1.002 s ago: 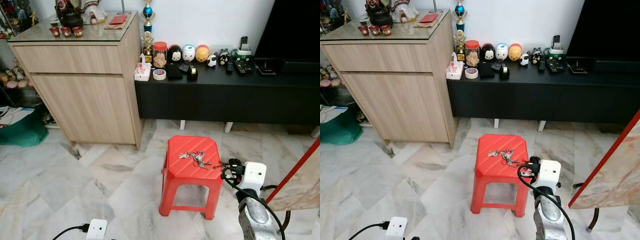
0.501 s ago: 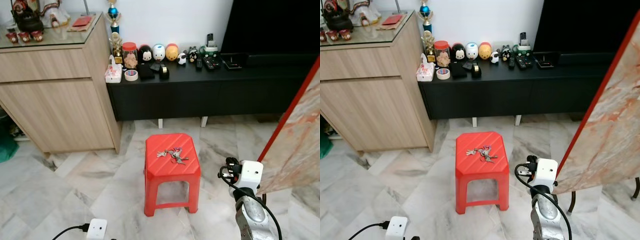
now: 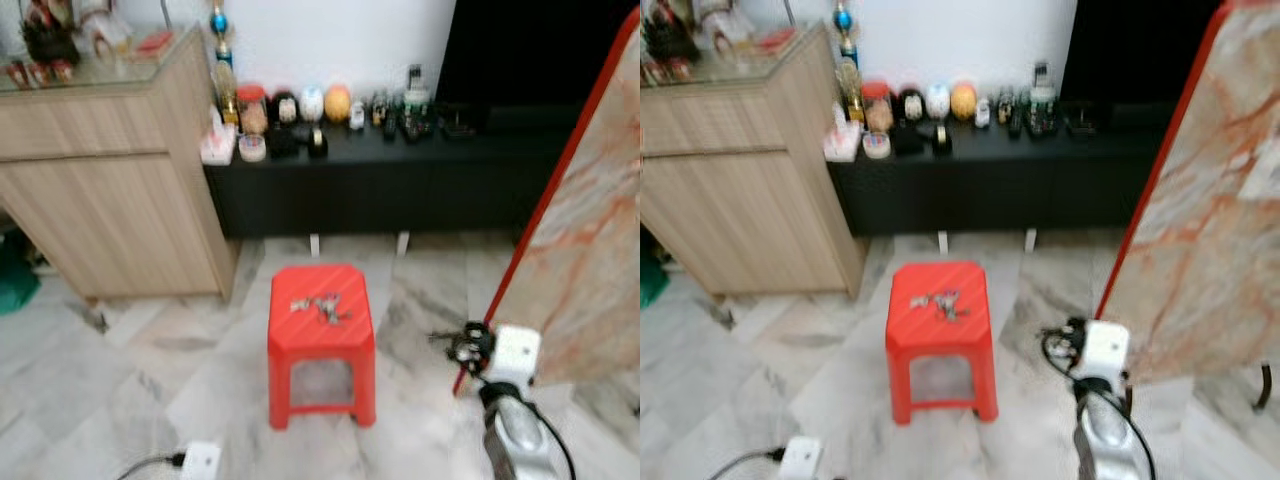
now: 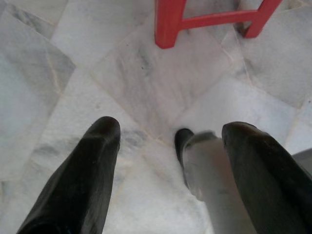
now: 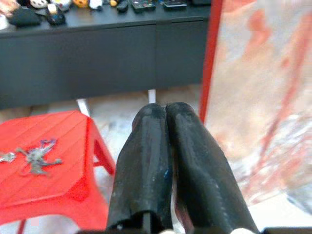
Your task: Hang keys on a hook
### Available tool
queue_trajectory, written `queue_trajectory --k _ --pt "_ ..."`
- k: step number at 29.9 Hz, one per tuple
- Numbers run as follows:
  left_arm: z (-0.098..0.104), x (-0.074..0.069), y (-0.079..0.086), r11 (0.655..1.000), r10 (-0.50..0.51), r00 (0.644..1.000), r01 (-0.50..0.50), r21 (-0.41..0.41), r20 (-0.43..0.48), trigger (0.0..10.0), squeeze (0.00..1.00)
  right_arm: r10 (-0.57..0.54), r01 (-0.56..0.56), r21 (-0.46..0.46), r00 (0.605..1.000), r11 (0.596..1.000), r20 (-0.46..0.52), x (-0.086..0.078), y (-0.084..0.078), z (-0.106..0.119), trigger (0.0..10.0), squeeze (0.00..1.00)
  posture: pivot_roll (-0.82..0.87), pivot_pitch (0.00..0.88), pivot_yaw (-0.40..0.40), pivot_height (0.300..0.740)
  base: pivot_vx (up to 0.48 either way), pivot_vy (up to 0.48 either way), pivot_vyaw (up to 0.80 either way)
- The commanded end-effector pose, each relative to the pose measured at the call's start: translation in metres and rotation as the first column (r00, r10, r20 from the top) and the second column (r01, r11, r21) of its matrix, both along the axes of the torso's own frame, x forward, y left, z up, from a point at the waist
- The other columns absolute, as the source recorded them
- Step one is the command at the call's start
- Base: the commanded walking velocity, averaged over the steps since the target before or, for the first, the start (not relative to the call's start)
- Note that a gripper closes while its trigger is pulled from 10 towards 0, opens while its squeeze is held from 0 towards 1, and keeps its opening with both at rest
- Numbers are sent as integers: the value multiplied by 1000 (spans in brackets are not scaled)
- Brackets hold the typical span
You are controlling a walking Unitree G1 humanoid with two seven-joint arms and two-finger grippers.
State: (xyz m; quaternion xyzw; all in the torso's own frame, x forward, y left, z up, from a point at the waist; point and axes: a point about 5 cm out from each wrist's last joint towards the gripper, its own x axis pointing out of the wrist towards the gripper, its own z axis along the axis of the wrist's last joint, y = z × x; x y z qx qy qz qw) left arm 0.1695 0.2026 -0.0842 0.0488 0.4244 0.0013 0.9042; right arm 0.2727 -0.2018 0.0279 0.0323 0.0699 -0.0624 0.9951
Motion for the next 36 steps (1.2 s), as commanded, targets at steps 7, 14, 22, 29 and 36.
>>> queue_trajectory --k 7,14,22,29,36 --pt "-2 -4 -1 1000 -13 1000 14 8 -21 10000 0 -9 8 28 1000 1000 11 2 3 2 10000 0 -5 31 -8 740 0 -332 0" --pt "-2 -4 -1 1000 -8 1000 8 6 -19 10000 0 -7 6 27 1000 1000 11 2 3 2 10000 0 -4 32 -11 740 0 -333 0" --pt "-2 -3 -1 1000 -1 1000 1 10 -13 10000 0 -5 5 20 1000 1000 12 4 2 3 10000 0 -8 25 -11 740 0 -33 0" --pt "-1 0 -2 1000 7 1000 -7 7 -5 10000 0 -3 3 18 1000 1000 16 6 1 4 10000 0 -12 13 -13 740 0 0 0" --pt "-1 -1 -2 1000 12 1000 -12 -3 -9 10000 0 -4 3 24 1000 1000 20 6 3 4 10000 0 -16 2 -11 740 0 0 0"
